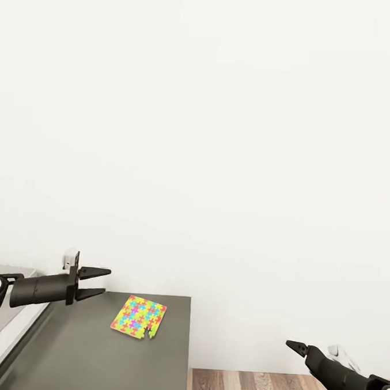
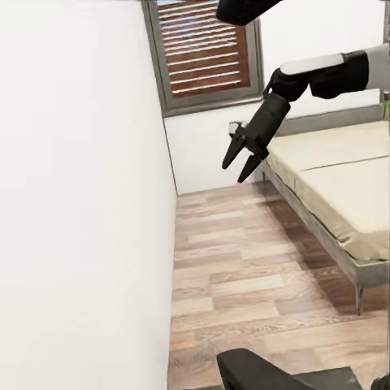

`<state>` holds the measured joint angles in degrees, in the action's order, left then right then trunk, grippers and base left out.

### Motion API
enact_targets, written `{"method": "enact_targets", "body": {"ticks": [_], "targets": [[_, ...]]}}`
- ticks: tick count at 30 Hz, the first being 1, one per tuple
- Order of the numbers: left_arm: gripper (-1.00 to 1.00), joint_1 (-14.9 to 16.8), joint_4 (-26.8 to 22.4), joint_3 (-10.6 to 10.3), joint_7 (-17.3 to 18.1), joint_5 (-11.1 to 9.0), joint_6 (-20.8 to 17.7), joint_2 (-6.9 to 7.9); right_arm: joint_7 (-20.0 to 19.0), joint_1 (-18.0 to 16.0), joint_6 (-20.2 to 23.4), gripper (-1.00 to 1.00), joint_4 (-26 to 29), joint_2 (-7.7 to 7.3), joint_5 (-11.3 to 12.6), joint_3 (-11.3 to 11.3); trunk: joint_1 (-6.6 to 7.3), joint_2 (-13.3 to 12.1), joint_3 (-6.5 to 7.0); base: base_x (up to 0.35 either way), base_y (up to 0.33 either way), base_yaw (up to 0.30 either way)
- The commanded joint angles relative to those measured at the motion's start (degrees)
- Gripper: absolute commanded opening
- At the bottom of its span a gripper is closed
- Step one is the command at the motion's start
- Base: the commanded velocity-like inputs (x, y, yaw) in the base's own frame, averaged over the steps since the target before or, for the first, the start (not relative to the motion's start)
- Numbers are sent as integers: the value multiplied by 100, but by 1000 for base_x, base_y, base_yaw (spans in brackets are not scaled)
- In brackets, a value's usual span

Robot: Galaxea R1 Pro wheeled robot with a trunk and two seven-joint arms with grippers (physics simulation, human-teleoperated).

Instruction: Put all the toys in the child's room - the three board games (two on the bed and one on the table), the two jigsaw puzzles on the table, and the tennis ball on the table - inside the toy box on the table in the child's room.

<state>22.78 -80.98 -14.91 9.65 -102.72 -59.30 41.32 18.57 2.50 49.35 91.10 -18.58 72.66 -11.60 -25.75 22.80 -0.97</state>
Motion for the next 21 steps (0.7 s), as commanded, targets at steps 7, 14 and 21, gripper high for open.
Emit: {"method": "enact_targets", "body": {"ticks": [7,14,21], "targets": [[100,82,203,-7,-617,1109,217,-341,1131,-488,-39,100,-86,109,-978,508,-4,12,-10,0,0,0],[100,304,846,-8,-2194,2271,492,-1349,2101,-1085,-55,100,-716,995,-2447,1155,-4,12,-10,0,0,0],[100,1268,2716,-24,-2699,4273,1447,-2646,2276,-1342,-182,100,-1211,1432,-3266,1218,-4,12,-10,0,0,0]]}}
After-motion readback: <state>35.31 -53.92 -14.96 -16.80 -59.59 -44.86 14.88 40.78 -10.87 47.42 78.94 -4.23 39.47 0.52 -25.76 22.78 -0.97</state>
